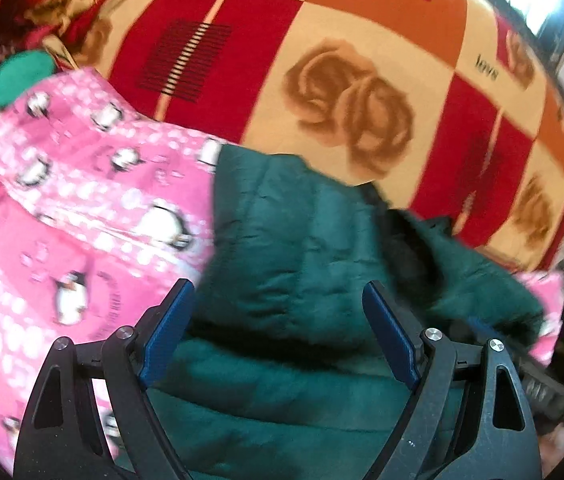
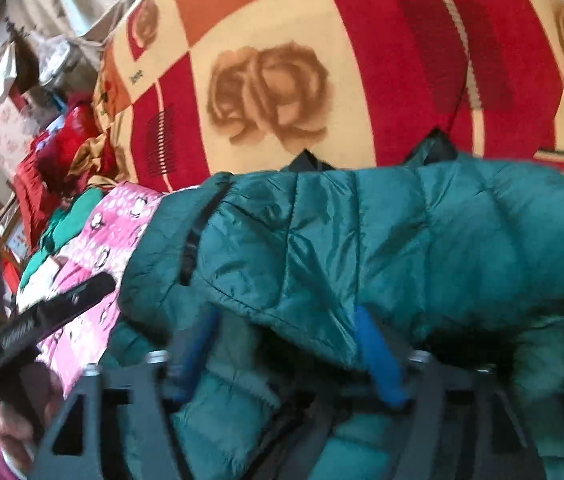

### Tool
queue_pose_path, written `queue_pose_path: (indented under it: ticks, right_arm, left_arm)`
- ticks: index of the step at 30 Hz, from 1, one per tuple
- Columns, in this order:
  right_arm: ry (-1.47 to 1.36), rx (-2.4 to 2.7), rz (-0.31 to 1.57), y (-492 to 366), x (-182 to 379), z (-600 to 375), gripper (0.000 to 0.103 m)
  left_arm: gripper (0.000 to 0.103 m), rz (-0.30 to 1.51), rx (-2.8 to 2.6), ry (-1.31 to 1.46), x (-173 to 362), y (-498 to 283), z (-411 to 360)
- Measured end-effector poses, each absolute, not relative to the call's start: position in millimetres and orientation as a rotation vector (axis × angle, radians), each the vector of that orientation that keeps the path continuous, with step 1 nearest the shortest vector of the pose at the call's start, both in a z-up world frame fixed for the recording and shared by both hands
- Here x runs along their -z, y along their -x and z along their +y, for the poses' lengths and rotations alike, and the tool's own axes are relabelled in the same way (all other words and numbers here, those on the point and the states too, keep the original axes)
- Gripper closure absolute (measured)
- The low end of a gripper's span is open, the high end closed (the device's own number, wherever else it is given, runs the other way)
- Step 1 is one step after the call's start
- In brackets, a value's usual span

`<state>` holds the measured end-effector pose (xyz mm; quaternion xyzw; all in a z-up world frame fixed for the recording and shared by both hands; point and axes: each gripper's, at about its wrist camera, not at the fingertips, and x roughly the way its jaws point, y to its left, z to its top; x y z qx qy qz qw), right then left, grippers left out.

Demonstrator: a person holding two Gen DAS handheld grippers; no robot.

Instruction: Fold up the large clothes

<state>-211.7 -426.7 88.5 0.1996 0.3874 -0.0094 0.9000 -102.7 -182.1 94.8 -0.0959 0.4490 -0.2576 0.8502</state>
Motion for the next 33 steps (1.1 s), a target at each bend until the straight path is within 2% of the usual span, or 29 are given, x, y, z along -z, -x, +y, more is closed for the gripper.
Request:
queue_pose_path:
  ticks: [8, 16, 18, 19, 20, 28, 33]
  right_arm:
    - [-0.291, 0.115, 0.699, 278.7, -141.3, -458.4, 0.031]
    - [-0.378, 0.298, 0.652, 335.7, -151.1, -520.4, 0.03]
    - [-0.444, 0.333, 0.663, 343.3, -143.2, -534.6, 0.029]
    - [-0.49, 0.342, 0.671, 344.8, -135.0, -542.6, 0.029]
    - [-0.517, 0.346, 0.677, 344.5, -128.5, -546.6, 0.029]
    - [-0.606, 0.302, 0.71, 310.3, -88.3, -540.0, 0.029]
    - [-0.581, 0.276, 0.738, 269.6, -67.6, -527.0, 0.029]
  left_arm:
    - [0.016, 0.987, 0.652, 0.239, -105.1, 114.7, -231.6]
    - [0.019, 1.012, 0.57, 0.098, -88.0, 115.0, -293.2]
    - [0.05, 0.98, 0.58, 0.02, -89.6, 115.8, -305.4]
    - [0.081, 0.973, 0.579, -0.018, -90.0, 116.3, -308.2]
    - [0.088, 0.965, 0.577, -0.052, -92.0, 116.4, -310.6]
    - [0.093, 0.803, 0.517, -0.047, -130.0, 99.0, -253.7]
    - [0.096, 0.816, 0.436, -0.047, -115.8, 78.3, -215.7]
